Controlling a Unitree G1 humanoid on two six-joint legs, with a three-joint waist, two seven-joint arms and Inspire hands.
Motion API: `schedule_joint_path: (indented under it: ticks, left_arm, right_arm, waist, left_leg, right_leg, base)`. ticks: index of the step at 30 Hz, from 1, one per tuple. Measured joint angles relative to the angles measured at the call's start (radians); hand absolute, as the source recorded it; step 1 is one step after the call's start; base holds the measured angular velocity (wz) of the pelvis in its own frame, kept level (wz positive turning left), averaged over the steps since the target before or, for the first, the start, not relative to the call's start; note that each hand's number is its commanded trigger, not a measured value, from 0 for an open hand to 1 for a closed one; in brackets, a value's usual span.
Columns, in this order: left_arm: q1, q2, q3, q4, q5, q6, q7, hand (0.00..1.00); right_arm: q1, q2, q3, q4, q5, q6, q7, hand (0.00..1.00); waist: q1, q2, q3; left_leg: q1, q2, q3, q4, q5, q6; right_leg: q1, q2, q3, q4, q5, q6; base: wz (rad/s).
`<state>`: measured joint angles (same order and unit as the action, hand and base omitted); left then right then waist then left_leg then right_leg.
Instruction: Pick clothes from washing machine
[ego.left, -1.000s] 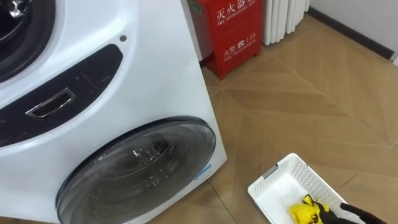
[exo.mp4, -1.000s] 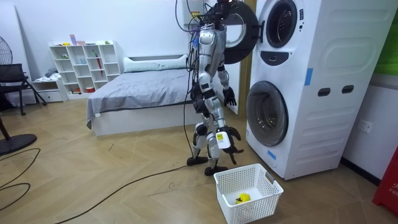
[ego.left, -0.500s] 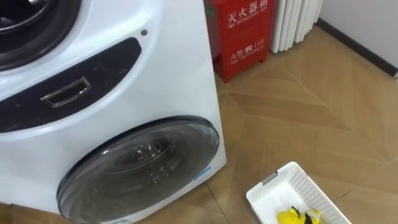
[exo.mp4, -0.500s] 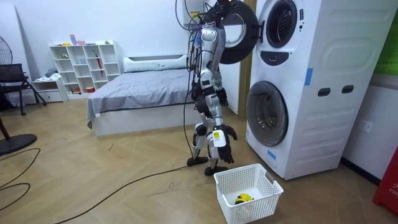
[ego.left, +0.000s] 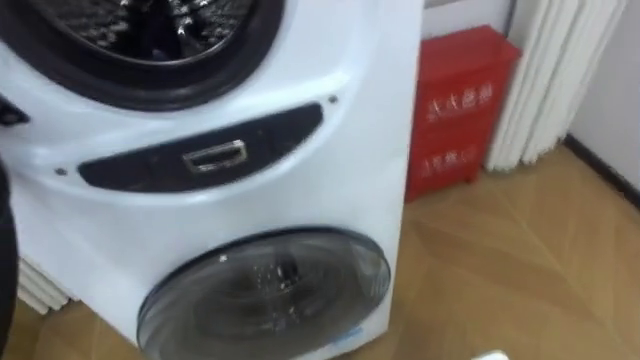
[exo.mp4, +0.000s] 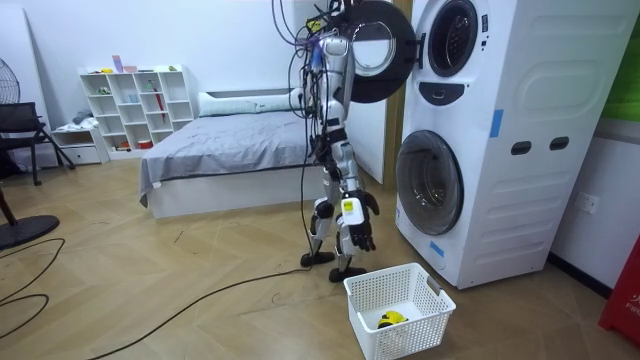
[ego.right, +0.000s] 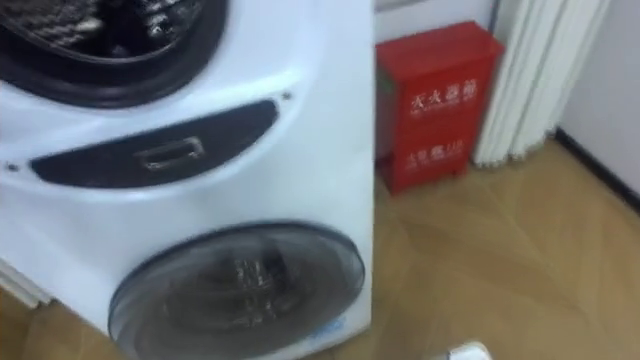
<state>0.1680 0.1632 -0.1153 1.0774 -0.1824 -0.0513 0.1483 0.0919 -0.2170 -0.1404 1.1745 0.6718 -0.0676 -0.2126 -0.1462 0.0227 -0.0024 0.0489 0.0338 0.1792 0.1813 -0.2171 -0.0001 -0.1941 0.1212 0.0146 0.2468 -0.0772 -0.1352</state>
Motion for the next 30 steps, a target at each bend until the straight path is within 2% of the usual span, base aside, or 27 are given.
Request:
schedule_joint_path:
  ticks: [1,2,4,5,8,10,13,17,19,20,24,27,30]
  left_arm:
    - [0.003,-0.001,0.006,0.002,0.001,0.000,0.000,0.00]
    - [0.004,-0.002,0.026,0.002,0.010,0.000,0.000,0.00]
    - [0.008,-0.002,0.063,0.001,0.038,0.000,0.001,0.00]
    - [0.015,-0.001,0.079,0.001,0.040,0.000,0.001,0.00]
    - [0.035,0.004,0.114,-0.001,0.070,0.000,0.001,0.00]
    - [0.048,0.008,0.127,0.000,0.079,0.001,0.001,0.00]
    - [0.059,0.007,0.166,-0.001,0.110,0.001,0.019,0.00]
    - [0.071,0.003,0.171,0.000,0.160,0.001,0.047,0.00]
    - [0.066,-0.003,0.170,0.000,0.210,0.000,0.050,0.00]
    - [0.062,-0.005,0.170,0.001,0.225,0.000,0.054,0.00]
    - [0.039,-0.020,0.170,0.002,0.288,-0.001,0.060,0.00]
    - [0.032,-0.019,0.170,0.002,0.303,-0.001,0.060,0.00]
    - [0.029,-0.019,0.171,0.000,0.304,0.000,0.060,0.00]
  right_arm:
    - [0.006,0.003,-0.002,0.004,0.009,0.004,0.001,0.00]
    - [0.016,0.009,-0.004,0.010,0.017,0.007,0.003,0.00]
    - [0.018,0.011,-0.006,0.024,0.012,0.018,0.008,0.00]
    - [0.019,0.011,-0.004,0.028,0.006,0.020,0.013,0.00]
    - [0.009,0.021,0.002,0.027,-0.028,0.028,0.044,0.00]
    - [-0.003,0.027,0.013,0.025,-0.032,0.029,0.064,0.00]
    - [-0.007,0.031,0.093,0.023,-0.060,0.034,0.102,0.00]
    - [-0.021,0.049,0.132,0.024,-0.138,0.034,0.137,0.00]
    - [-0.022,0.053,0.192,0.024,-0.162,0.033,0.160,0.00]
    - [-0.019,0.054,0.200,0.025,-0.171,0.033,0.164,0.00]
    - [0.010,0.059,0.201,0.026,-0.211,0.032,0.192,0.00]
    - [0.023,0.060,0.207,0.023,-0.210,0.032,0.213,0.00]
    - [0.027,0.060,0.205,0.026,-0.210,0.032,0.229,0.00]
  waist:
    - [0.007,-0.008,0.0000]
    - [0.012,-0.008,-0.0050]
    - [0.023,-0.013,-0.0048]
    - [0.042,-0.014,-0.0046]
    - [0.073,-0.021,0.0031]
    - [0.093,-0.020,0.0050]
    - [0.125,-0.023,0.0062]
    - [0.131,-0.027,0.0076]
    - [0.143,-0.024,0.0074]
    - [0.144,-0.020,0.0099]
    - [0.145,-0.012,0.0110]
    - [0.141,-0.012,0.0086]
    - [0.142,-0.011,0.0100]
  left_leg:
    - [0.005,0.002,-0.003,-0.003,-0.001,-0.001]
    - [0.012,0.004,-0.018,-0.002,-0.002,-0.004]
    - [0.023,0.004,-0.029,-0.008,-0.003,-0.005]
    - [0.037,0.005,-0.029,-0.016,-0.003,-0.005]
    - [0.051,0.003,-0.029,-0.019,-0.004,-0.004]
    - [0.050,0.002,-0.030,-0.020,-0.007,-0.003]
    - [0.051,-0.002,-0.059,-0.017,-0.010,0.000]
    - [0.049,-0.005,-0.076,-0.019,-0.014,0.004]
    - [0.052,-0.006,-0.078,-0.017,-0.018,0.006]
    - [0.053,-0.006,-0.079,-0.018,-0.019,0.006]
    - [0.057,-0.008,-0.095,-0.021,-0.024,0.011]
    - [0.064,-0.008,-0.100,-0.032,-0.024,0.012]
    - [0.067,-0.006,-0.096,-0.035,-0.024,0.013]
  right_leg:
    - [0.008,-0.001,-0.008,-0.006,0.000,0.000]
    - [0.025,-0.005,-0.026,-0.016,0.000,0.001]
    - [0.047,-0.008,-0.043,-0.031,0.002,0.004]
    - [0.058,-0.008,-0.045,-0.036,0.002,0.006]
    - [0.076,-0.011,-0.052,-0.043,0.003,0.012]
    - [0.076,-0.013,-0.055,-0.042,0.003,0.015]
    - [0.086,-0.021,-0.076,-0.043,0.003,0.025]
    - [0.093,-0.030,-0.097,-0.043,-0.001,0.031]
    - [0.098,-0.031,-0.097,-0.043,0.000,0.033]
    - [0.099,-0.031,-0.098,-0.043,0.000,0.032]
    - [0.107,-0.035,-0.109,-0.043,-0.001,0.031]
    - [0.112,-0.034,-0.114,-0.042,-0.002,0.029]
    - [0.113,-0.032,-0.114,-0.046,-0.003,0.029]
  base:
    - [0.32]
    - [0.41]
    - [0.30]
    - [0.08]
    - [0.09]
    - [0.07]
    - [0.21]
    - [0.19]
    - [0.00]
    - [0.03]
    - [0.08]
    - [0.02]
    - [-0.04]
